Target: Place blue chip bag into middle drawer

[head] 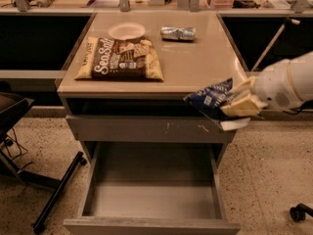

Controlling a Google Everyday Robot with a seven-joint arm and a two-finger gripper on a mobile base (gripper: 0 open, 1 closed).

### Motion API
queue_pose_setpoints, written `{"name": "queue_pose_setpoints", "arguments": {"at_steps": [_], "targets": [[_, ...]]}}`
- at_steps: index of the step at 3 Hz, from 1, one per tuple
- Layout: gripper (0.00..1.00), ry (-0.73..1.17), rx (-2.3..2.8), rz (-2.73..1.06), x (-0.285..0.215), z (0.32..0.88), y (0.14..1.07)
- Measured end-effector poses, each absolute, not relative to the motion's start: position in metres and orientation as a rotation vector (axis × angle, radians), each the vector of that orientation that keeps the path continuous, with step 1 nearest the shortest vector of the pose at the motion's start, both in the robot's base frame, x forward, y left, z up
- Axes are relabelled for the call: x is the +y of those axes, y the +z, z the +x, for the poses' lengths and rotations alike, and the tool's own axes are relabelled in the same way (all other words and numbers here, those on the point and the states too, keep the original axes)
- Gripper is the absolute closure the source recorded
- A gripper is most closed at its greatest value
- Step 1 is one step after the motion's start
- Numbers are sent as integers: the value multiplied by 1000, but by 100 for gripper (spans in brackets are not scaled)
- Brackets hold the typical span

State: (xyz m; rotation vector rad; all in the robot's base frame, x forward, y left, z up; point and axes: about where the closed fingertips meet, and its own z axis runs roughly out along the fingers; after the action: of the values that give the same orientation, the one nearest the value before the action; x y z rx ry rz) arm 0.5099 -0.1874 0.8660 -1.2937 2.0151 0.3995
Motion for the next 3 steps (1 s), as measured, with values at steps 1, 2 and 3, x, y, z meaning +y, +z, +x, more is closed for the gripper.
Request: {"name": "queue_pose_setpoints", "arguments": {"at_steps": [1, 2, 3], "targets": [[100, 483, 2058, -1240, -193, 469, 819], [100, 493, 2078, -1233, -196, 460, 810], [100, 490, 2071, -1222, -189, 456, 790]]}}
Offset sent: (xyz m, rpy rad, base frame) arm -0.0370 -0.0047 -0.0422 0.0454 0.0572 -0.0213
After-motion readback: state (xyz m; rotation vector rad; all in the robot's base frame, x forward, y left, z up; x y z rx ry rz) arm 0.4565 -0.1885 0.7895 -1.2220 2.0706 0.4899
